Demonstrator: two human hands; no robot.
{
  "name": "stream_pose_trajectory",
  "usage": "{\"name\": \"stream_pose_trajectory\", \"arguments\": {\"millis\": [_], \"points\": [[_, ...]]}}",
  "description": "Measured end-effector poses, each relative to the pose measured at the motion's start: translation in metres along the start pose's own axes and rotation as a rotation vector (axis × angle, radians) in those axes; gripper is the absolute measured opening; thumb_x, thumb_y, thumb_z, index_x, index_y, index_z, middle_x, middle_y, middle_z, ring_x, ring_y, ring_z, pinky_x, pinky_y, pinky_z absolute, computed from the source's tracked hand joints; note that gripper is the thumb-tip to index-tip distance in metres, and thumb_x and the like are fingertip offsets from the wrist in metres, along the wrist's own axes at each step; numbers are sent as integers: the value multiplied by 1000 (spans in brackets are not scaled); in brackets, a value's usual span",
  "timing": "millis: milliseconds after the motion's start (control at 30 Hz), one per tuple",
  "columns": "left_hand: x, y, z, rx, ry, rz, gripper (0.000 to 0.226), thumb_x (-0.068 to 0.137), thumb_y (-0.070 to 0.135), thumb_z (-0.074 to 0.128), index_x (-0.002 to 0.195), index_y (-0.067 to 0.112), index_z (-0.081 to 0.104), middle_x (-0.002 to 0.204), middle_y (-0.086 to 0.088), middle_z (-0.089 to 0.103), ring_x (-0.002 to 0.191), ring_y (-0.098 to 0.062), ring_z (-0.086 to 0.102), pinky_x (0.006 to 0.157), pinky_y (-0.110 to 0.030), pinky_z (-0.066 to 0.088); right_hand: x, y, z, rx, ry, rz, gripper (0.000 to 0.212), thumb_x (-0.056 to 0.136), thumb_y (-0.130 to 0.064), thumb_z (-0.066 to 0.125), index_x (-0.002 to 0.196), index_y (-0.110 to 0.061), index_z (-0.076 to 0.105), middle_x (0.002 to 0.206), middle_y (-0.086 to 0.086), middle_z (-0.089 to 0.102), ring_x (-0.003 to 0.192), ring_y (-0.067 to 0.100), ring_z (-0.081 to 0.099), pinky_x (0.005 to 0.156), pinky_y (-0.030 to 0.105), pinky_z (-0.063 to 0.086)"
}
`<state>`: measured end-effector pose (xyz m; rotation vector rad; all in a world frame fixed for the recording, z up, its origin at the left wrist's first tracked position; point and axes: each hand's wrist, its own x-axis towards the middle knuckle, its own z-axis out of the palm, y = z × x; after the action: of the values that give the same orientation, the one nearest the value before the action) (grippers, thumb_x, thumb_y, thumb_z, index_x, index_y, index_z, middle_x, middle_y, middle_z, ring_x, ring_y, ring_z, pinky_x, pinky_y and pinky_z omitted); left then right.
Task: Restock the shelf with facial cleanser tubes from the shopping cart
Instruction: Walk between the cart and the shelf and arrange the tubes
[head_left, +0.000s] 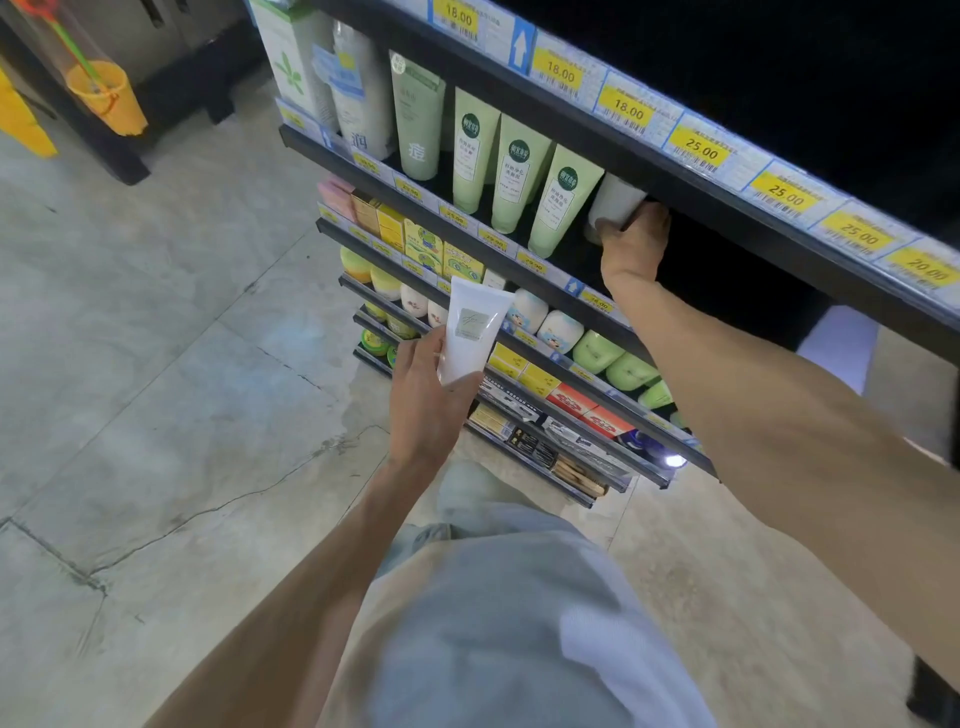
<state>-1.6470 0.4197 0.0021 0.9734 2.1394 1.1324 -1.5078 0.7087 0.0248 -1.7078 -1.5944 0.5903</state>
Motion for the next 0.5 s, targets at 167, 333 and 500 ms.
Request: {"name": "stream_pose_trajectory", "arguments": {"millis": [167,333,500], "points": [[3,0,-1,-2,-20,10,75,75,42,77,143,35,44,124,15,44,116,-14,49,72,-45,63,-8,-1,-8,-3,-39,16,69,83,-17,78,140,7,47,142,24,49,133,35,47,111,44,41],[2,12,-4,38,-34,94,68,81,32,77,143,26,48,127,9,46,116,-15,49,92,-41,56,-60,-13,-48,108,-108,-60,45,91,-18,73,130,-3,56,126,11,57,115,18,58,91,12,48],[-2,32,1,67,-55,206,68,83,30,78,144,19,49,133,0,48,120,-17,47,96,-36,49,-137,-23,-87,343,-373,14,27,100,-33,64,122,-17,64,115,-3,69,106,8,67,83,31,62]]}}
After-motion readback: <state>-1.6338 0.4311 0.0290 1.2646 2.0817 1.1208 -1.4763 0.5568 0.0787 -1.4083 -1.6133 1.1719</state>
